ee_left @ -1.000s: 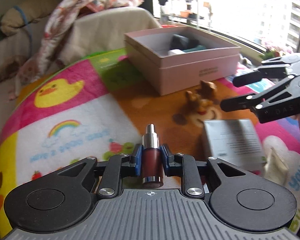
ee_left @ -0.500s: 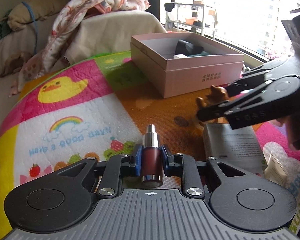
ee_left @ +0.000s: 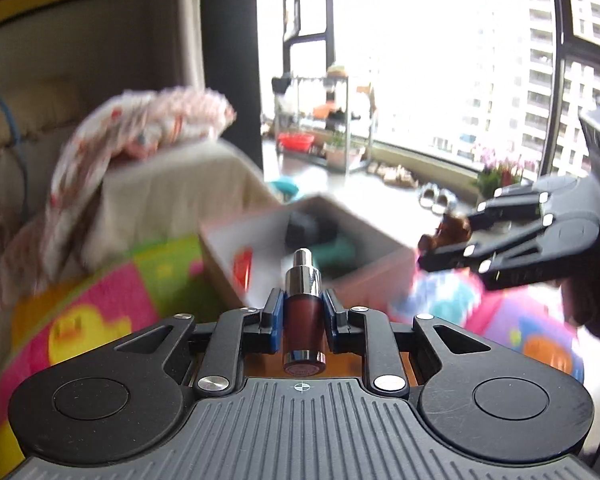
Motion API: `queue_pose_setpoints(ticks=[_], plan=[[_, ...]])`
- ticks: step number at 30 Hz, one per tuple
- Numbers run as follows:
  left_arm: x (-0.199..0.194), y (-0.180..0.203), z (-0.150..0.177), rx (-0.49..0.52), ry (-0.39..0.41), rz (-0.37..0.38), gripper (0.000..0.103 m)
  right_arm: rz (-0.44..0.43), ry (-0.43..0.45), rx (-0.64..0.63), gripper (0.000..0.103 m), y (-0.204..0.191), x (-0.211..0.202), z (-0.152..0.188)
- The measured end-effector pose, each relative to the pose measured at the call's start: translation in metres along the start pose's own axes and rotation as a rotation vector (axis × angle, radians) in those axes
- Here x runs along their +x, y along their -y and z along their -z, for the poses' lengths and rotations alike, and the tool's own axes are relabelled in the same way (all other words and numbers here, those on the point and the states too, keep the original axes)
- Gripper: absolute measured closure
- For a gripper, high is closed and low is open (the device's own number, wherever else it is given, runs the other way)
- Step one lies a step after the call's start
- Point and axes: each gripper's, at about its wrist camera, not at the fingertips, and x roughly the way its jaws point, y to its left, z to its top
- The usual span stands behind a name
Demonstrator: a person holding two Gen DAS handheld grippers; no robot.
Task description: Organize rigid objects
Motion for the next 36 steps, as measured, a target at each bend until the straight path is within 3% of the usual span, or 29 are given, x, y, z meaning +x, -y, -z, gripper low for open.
queue_pose_setpoints(ticks=[4,6,11,15,20,25,29,32,34,36], plan=[[0.054,-0.018,-0.06,-0.052,0.018,0.055,0.079,0.022,0.063,0.04,0.055,0.012,0.02,-0.04],[0.088,-0.029,-0.078,-0.095,0.004,0.047,0.079,0.032,0.06,0.048,0.055,0.013,0.04,-0.054],[0.166,-0.064,-0.079,-0.285,-0.087,0.067,0.079,-0.057,0.008,0.089,0.055,0.018,0.088,-0.067],[0.184,-0.079,-0.055,-0.334,-0.105,0.04,0.079,-0.095,-0.054,0.129,0.031,0.018,0.104,-0.052],[0.143,-0.081,-0.019,-0.293,-0.05,0.025,0.079,-0.08,-0.05,0.038,0.028,0.009,0.079,-0.011],[0.071,-0.064,0.024,-0.285,-0.037,0.106,0.079,-0.117,-0.02,-0.08,0.023,-0.008,0.027,0.025],[0.015,-0.047,0.063,-0.253,-0.086,0.131,0.079,-0.332,-0.105,-0.121,0.021,-0.017,-0.002,0.048],[-0.019,-0.039,0.084,-0.226,-0.122,0.093,0.079,-0.496,-0.165,-0.176,0.021,-0.036,-0.014,0.063],[-0.037,-0.039,0.095,-0.252,-0.129,0.046,0.079,-0.567,-0.184,-0.239,0.021,-0.056,-0.02,0.071],[-0.054,-0.042,0.107,-0.291,-0.133,0.034,0.079,-0.578,-0.187,-0.32,0.021,-0.078,-0.021,0.077]])
